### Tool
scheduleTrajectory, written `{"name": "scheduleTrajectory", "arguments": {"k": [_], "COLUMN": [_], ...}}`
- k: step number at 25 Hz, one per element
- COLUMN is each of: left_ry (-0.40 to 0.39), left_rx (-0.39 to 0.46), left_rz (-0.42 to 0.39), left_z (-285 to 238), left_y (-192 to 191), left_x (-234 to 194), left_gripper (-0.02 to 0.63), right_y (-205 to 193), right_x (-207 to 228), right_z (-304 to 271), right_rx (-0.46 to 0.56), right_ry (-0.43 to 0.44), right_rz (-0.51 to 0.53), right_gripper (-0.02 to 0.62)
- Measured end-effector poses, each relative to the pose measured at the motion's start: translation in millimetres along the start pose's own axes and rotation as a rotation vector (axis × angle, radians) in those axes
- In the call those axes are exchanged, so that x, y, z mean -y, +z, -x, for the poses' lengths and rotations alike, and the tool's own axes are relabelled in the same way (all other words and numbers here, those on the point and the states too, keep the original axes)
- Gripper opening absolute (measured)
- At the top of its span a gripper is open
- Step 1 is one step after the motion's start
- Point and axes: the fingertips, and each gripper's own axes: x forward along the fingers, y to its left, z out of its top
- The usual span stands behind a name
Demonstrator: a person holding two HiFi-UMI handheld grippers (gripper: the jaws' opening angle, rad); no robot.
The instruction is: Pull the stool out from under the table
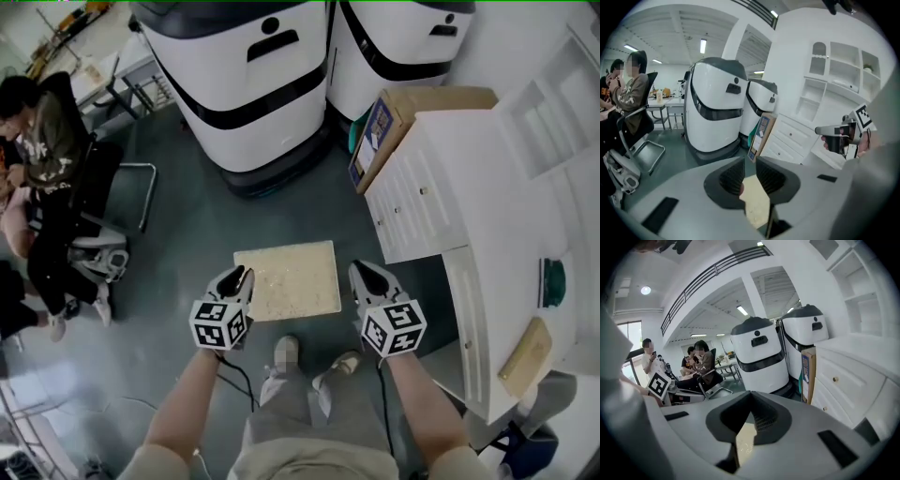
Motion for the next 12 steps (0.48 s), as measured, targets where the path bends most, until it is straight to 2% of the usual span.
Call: {"name": "scheduleTrajectory", "arguments": {"k": [8,12], "left_ry": [-0.073,-0.129], "left_rx": [0.112,0.24], "left_rz": [-0.127,-0.094], "left_z": [51.4,93.9], "left_y": [98.4,153.3], "left_x": [64.7,95.0], "left_gripper": [0.055,0.048], "right_y": [98.8,136.2], "right_x": [-34.6,-55.2], "right_z": [83.9,126.2], "right_rx": [0.154,0.22], "right_ry": [0.029,0.043], "right_rz": [0.001,-0.001], "right_gripper": [0.021,0.021]}}
